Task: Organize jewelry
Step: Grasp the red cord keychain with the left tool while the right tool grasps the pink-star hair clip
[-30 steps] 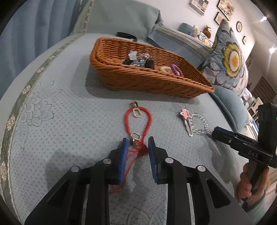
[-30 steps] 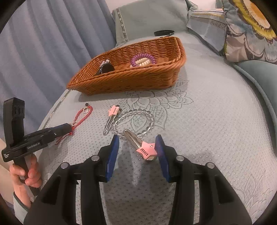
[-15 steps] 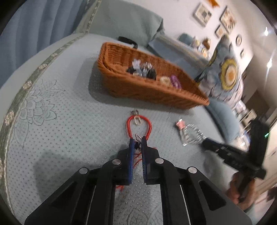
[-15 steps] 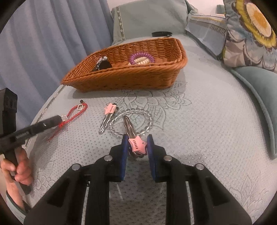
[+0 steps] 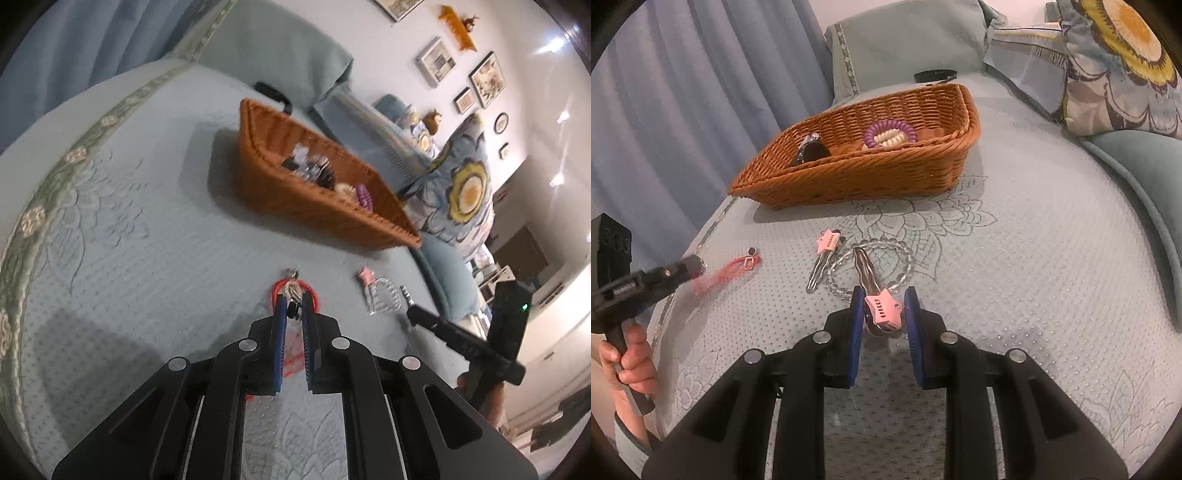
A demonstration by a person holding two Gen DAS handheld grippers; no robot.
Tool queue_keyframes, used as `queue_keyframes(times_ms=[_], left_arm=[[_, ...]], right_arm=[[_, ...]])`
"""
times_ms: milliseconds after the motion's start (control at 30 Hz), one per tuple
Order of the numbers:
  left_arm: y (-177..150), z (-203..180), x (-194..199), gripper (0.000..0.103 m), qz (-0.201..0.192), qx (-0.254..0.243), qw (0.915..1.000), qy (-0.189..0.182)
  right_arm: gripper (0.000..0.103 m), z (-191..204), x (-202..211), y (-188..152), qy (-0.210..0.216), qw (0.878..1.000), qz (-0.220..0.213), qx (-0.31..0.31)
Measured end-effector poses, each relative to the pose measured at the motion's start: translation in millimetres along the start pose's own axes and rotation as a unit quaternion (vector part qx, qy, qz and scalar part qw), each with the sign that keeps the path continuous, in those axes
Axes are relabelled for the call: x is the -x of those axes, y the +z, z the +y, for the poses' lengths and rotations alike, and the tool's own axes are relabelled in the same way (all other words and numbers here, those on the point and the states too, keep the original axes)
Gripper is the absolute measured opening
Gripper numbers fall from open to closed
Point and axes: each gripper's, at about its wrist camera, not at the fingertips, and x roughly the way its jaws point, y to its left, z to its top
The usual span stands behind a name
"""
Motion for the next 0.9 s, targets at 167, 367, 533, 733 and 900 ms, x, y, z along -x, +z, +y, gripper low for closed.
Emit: queue_keyframes(times_ms=[167, 367, 533, 733, 900], left_arm=[[-0.7, -0.2, 10.3, 0.007, -0.014, 0.003, 0.9999, -0.005], [0.1, 7.7, 13.1, 0.007, -0.021, 0.008, 0.9992, 0.034], [4.2, 4.4, 23.8, 0.007, -0.043, -0.006, 0.9982, 0.041], [6.5, 0.0, 20.4, 0.007, -0.040, -0.013, 0.9982, 0.043], [5.4, -12.2, 16.8, 0.007, -0.045, -0.031, 0.9977, 0.040]], right_arm=[[0.019, 0.9, -0.4, 0.2, 0.000, 1.000, 0.001, 0.001], [0.019, -0.2, 3.4, -0.1, -0.005, 1.000, -0.011, -0.002], [0.019, 0.7, 5.7, -1.2, -0.012, 1.000, -0.019, 0.003], [0.019, 8.2, 10.2, -3.2, -0.048, 0.998, -0.033, 0.014], [0.019, 10.6, 14.8, -1.3, -0.054, 0.997, -0.044, 0.017]])
